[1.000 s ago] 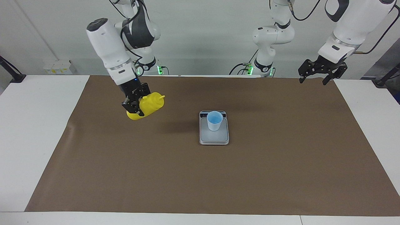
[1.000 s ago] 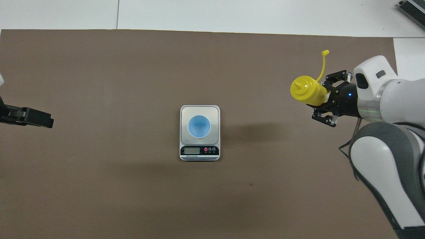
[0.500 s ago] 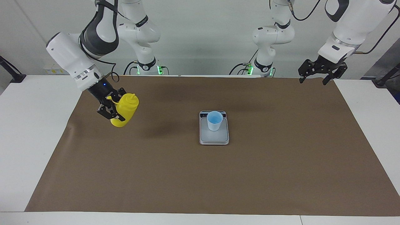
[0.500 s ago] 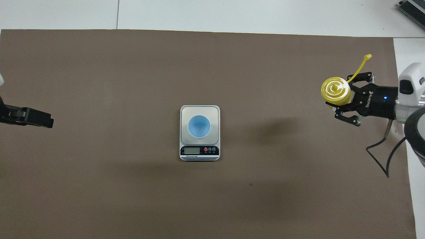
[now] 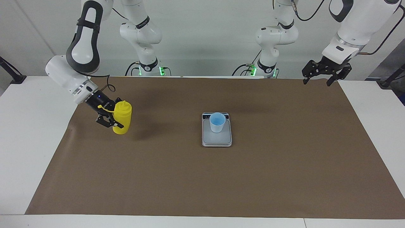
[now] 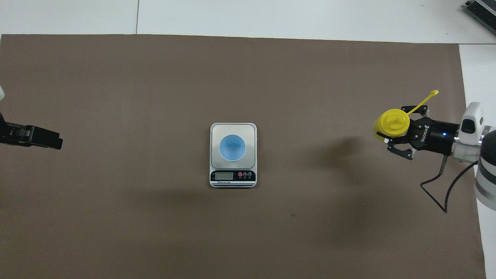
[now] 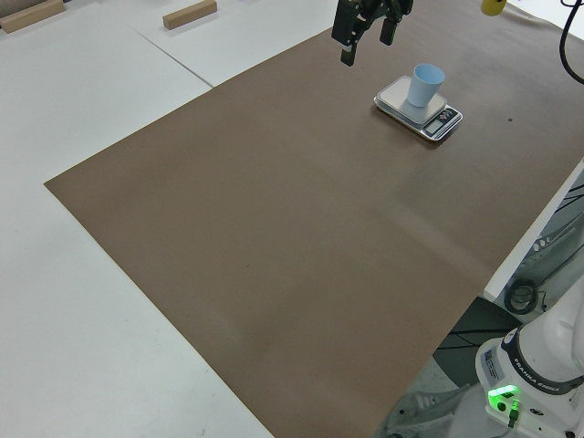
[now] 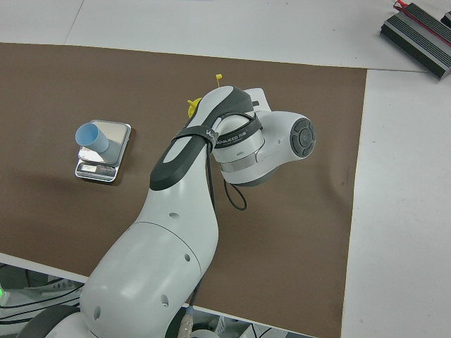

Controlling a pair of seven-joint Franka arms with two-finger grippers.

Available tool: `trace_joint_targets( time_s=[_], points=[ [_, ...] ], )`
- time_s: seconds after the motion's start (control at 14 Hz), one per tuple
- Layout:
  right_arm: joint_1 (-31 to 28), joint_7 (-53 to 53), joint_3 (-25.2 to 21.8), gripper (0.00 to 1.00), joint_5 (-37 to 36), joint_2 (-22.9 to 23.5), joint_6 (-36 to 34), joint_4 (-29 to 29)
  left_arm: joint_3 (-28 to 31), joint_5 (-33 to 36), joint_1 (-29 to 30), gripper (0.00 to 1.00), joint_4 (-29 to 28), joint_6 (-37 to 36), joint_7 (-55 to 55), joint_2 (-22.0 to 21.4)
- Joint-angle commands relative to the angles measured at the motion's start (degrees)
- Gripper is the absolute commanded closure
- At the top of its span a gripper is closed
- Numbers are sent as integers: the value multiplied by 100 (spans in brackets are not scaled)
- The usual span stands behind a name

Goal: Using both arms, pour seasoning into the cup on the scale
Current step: 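Lower the yellow bottle onto the table with the right gripper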

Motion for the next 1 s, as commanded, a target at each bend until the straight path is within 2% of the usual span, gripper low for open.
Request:
trace_joint_targets(
  time_s=[0.0, 0.5, 0.64, 0.79, 0.93],
  points=[
    [-136, -634, 75, 100, 612, 132, -18, -166, -52, 72, 57, 0, -102, 35, -40, -87],
    [-153, -1418, 75, 100, 2044, 440, -35, -562, -52, 72, 57, 0, -102, 35, -40, -87],
    [-153, -1655, 75, 100, 2273, 633, -79, -589, -52, 72, 57, 0, -102, 35, -40, -79],
    [-311, -1997, 75, 100, 2616, 922, -403, -580, -52, 72, 49, 0, -102, 35, -40, -79],
    [-355, -2105, 75, 100, 2644, 959, -474, -571, -52, 72, 57, 0, -102, 35, -40, -79]
  ],
)
